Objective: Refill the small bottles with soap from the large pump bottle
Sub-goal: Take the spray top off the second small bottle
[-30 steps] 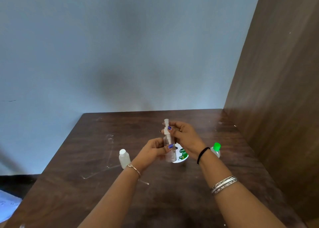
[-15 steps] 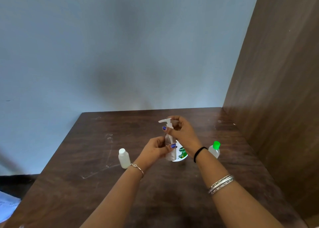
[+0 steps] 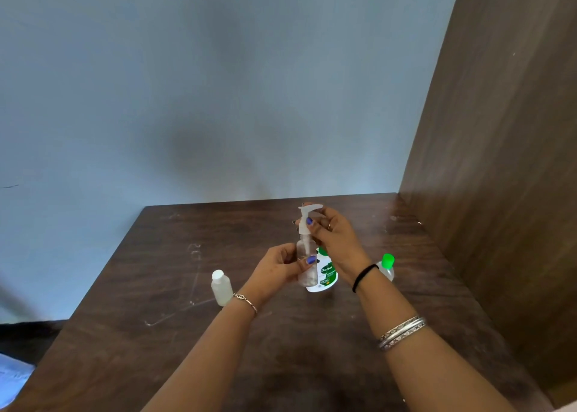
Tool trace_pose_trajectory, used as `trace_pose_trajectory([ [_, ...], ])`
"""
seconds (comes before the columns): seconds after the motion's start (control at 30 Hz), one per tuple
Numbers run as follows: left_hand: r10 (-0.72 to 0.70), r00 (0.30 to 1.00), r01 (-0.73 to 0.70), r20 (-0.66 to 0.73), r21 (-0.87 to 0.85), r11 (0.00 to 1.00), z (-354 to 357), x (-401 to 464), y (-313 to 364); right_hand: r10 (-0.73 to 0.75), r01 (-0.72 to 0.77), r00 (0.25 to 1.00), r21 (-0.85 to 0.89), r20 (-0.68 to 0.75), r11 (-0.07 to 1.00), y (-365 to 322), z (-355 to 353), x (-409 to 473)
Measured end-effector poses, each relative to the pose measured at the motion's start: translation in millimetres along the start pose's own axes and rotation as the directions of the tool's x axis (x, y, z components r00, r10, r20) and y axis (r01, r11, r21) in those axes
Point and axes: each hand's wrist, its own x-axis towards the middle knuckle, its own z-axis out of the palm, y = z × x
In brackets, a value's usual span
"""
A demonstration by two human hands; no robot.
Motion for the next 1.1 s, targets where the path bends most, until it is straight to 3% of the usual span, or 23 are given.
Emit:
trace_pose_trajectory([
  [0.2,0.016,0.999,-0.017,0.027,0.022,1.0,2,-2,-4,-0.033,0.034,0.999,0.064,-0.02,0.997,-10,-2,3],
  [0.47,0.017,0.999,-0.024,0.038,0.186,0.982,5,-3,-22,-0.144,0.21,0.967,0.341,-0.208,0.916,-32,-17,6],
  [0.6,0.005,1.0,-0.01,0.024,0.221,0.975,6,-1,-28,-0.129,0.247,0.944,0.391,-0.303,0.887,-39,-34,4],
  [0.77,0.03,0.999,-0.033,0.021,0.163,0.986,13,7,-25,-0.131,0.211,0.935,0.221,-0.329,0.952,-31,-60,1],
  [0.9,0.04,0.998,-0.046,0.043,0.127,0.991,25,14,-25,-0.034,0.024,0.945,-0.036,-0.326,0.999,-8,-87,-3],
  [1.1,0.041,0.995,-0.059,0.096,0.191,0.98,46,23,-31,0.039,-0.198,0.916,-0.366,-0.4,0.909,42,-133,-26],
])
